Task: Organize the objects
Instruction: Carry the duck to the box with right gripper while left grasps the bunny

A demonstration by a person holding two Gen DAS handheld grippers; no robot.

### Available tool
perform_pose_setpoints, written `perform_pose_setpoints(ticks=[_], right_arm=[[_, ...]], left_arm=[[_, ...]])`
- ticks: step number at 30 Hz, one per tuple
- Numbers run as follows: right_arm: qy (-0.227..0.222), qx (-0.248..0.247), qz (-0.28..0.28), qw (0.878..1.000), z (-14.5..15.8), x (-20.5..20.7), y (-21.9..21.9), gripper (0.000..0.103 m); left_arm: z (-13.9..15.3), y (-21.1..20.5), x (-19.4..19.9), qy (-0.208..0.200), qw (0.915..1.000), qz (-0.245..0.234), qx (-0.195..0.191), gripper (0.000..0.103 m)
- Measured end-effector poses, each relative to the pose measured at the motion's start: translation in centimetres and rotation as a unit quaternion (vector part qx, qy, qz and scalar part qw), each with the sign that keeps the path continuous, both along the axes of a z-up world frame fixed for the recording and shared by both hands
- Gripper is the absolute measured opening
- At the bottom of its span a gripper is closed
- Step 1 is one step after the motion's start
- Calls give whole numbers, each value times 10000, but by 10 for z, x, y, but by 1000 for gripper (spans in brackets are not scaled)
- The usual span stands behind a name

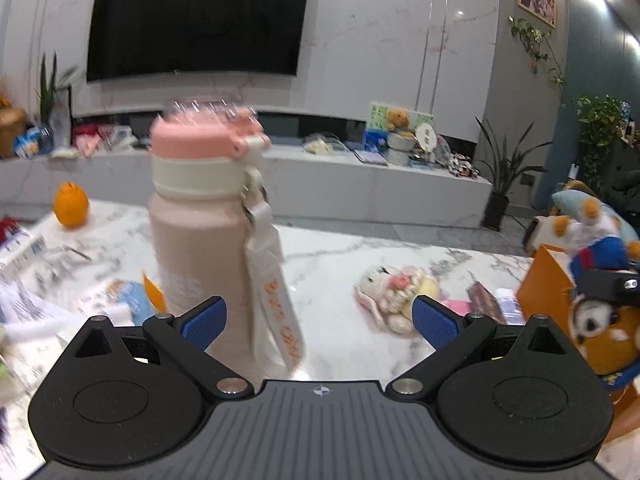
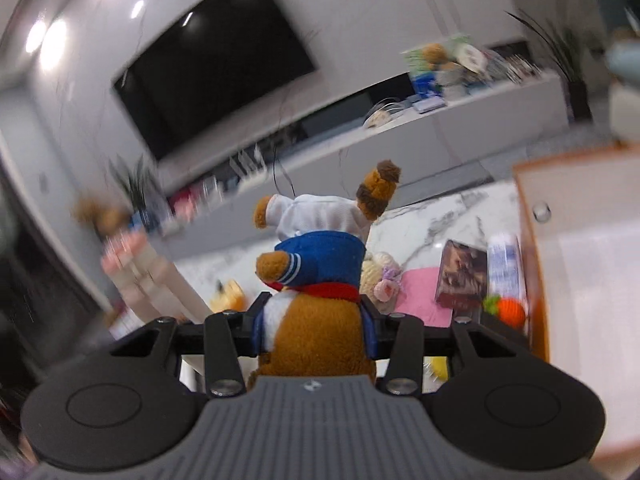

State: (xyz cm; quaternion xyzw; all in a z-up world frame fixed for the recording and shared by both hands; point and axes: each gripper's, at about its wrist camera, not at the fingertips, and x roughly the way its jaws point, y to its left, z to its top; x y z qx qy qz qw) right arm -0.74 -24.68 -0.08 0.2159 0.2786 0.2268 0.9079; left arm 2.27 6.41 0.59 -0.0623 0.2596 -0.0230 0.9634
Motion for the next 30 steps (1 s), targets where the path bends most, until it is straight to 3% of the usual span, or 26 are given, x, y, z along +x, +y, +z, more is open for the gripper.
perform_pose_setpoints(ticks=[4,9,15,19,23,26,30], right_arm=[[-194,456,-204,9986,-2,-21,-27,47],[-166,856,-196,9960,3,-26,-49,47],[-208,706,-210,9971,6,-35,-65,48],[-154,1046,-247,9941,3,-39,-85,48],[-3,1082,-302,9937,-2,-42,-98,48],[52,1408,-274,9896,-6,-43,-111,48],[24,1783,-269,9836,-14,-41,-126,49]], left_arm=[[-7,1,6,248,9977,-312,-555,103],[-19,-3,18,592,9896,-223,-1291,103],[-14,-28,46,910,9860,-251,-1375,103],[-10,-46,80,1250,9823,-444,-1320,103],[-16,-51,126,1757,9688,-310,-1720,103],[-24,-54,162,1997,9622,-101,-1850,103],[-44,-53,202,2507,9403,35,-2300,103]])
